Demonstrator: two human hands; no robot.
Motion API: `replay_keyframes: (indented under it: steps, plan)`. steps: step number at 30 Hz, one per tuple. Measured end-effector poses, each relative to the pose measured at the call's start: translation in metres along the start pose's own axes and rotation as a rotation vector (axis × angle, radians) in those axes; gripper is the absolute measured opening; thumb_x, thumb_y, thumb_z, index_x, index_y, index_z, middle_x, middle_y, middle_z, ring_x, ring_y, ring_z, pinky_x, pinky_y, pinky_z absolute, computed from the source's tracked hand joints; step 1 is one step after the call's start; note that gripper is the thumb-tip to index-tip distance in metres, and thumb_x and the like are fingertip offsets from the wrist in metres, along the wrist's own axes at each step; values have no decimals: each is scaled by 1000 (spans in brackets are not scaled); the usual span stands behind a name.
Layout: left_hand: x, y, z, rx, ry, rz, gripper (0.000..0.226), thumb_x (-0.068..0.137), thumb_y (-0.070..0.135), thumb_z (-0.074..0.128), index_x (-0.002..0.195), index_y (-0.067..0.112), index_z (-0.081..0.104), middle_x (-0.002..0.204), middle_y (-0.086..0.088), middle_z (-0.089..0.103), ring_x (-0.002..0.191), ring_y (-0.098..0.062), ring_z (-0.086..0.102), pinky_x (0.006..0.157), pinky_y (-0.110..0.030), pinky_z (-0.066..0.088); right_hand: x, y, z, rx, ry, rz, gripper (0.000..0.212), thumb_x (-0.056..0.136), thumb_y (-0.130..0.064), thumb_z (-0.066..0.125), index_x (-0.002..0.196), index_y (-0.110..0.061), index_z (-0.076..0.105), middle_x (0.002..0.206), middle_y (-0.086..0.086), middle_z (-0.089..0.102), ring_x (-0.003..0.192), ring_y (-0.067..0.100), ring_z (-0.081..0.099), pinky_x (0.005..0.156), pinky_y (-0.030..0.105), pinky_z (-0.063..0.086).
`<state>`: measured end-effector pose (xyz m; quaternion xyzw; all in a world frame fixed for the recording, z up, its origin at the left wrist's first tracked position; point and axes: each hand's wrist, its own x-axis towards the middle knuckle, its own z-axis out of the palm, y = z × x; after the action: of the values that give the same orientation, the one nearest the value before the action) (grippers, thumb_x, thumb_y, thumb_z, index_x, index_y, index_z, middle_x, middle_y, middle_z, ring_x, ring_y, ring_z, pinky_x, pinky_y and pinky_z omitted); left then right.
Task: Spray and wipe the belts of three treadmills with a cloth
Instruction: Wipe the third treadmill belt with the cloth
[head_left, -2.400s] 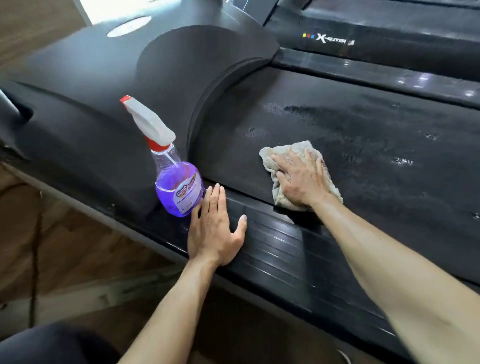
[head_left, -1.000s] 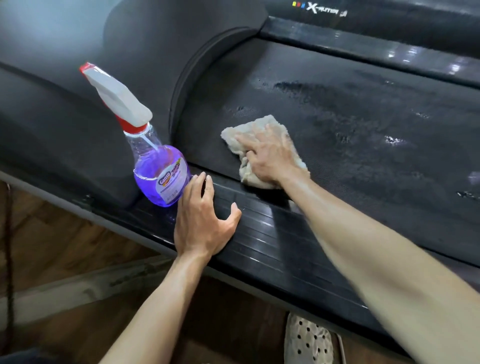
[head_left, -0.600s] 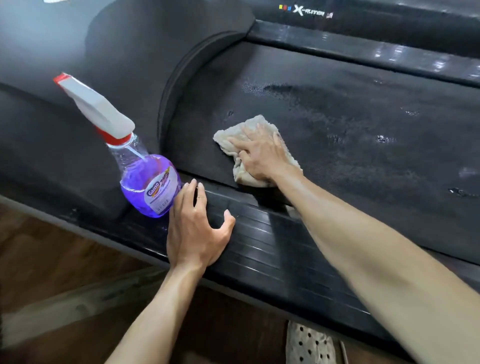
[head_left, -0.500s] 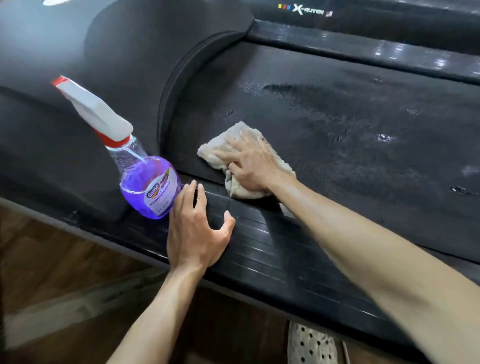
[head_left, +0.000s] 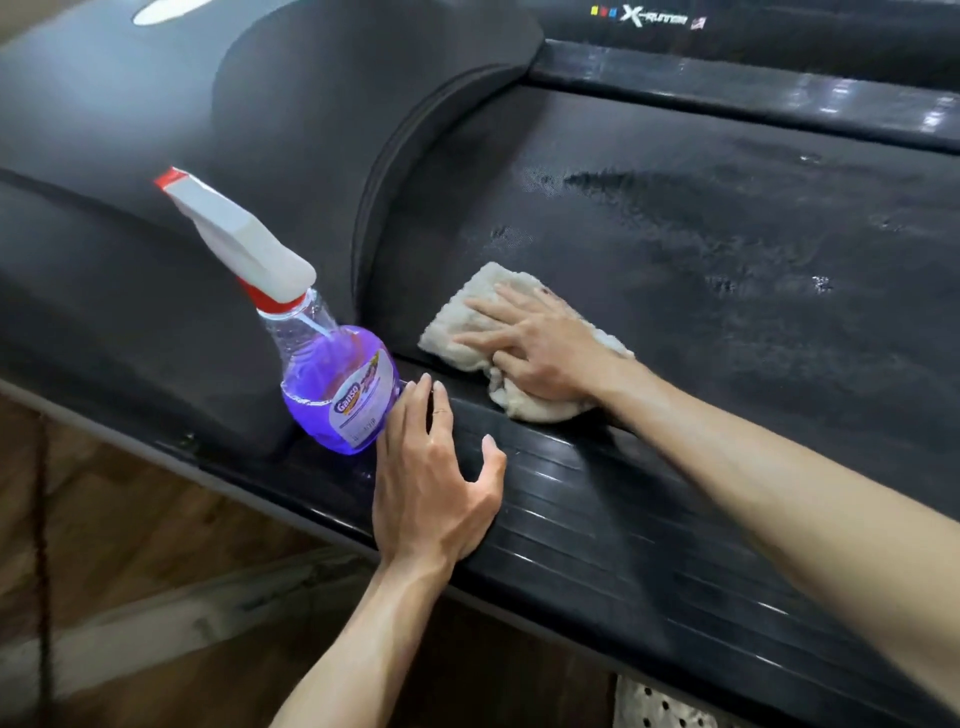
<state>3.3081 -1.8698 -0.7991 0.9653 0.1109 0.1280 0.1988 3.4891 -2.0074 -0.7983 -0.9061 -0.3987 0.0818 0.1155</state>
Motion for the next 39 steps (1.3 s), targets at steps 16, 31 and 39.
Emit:
replay_keyframes:
  steps: [16,31,39]
  plan:
    - [-1,2,-1,4,-7,-14,71,88,41,48,148,3,47,154,-9,43,146,-23,34,119,-41,32,33,10,3,0,61,-29,66,87,-45,24,142,-40,60,166,-4,34,157,25,19,129,48,6]
    - [-2,1,-1,4,-22,-21,72,87,39,50,148,3,46,154,-10,42,146,-24,34,120,-40,31,84,2,-6,-38,6,-86,59,92,-40,29,144,-39,57,166,-3,34,157,29,22,128,47,7]
    - [-2,0,0,-3,-10,-14,71,87,37,51,149,4,45,155,-10,42,146,-24,34,120,-41,31,75,-25,-4,-64,-68,-282,57,93,-38,30,141,-41,61,165,-4,36,157,30,22,127,52,11]
